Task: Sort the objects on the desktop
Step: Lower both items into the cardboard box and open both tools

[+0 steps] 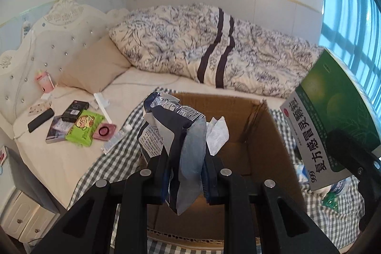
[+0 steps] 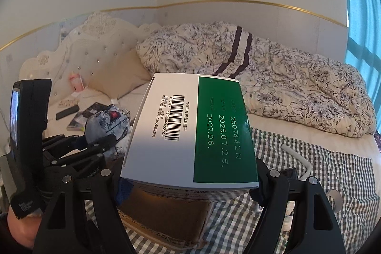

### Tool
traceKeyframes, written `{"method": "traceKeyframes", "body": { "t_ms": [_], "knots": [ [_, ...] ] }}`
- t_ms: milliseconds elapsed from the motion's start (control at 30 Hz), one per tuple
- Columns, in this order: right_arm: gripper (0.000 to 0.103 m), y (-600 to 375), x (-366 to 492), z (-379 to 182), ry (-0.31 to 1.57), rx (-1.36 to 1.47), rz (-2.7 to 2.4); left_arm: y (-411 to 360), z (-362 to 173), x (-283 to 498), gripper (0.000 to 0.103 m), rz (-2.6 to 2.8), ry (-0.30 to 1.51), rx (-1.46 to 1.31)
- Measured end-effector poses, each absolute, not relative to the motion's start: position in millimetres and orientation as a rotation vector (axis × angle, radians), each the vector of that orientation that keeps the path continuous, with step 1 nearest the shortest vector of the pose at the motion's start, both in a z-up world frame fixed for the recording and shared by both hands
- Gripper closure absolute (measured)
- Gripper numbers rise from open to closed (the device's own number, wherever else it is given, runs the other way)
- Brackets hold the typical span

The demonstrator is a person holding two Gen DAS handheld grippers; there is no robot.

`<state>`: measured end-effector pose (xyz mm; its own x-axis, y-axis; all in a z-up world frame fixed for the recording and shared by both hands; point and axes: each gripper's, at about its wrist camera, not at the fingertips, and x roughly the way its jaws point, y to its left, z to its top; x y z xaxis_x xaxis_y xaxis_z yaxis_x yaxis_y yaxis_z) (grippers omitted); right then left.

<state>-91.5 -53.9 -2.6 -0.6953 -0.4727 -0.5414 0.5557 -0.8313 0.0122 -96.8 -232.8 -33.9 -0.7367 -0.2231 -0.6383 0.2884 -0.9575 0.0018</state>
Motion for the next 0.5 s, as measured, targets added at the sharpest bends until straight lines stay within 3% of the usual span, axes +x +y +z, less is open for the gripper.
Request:
{"method": "traceKeyframes", "body": {
  "t_ms": [367, 500],
  "knots": [
    [0.027, -69, -121, -45, 0.255, 0.915, -2.395, -234, -54, -113, 0.081, -2.696, 0.163, 1.113],
    [0.027, -71, -125, -49, 0.256, 0.945, -2.385, -234, -57, -116, 0.070, -2.699, 0.167, 1.127]
  ]
}}
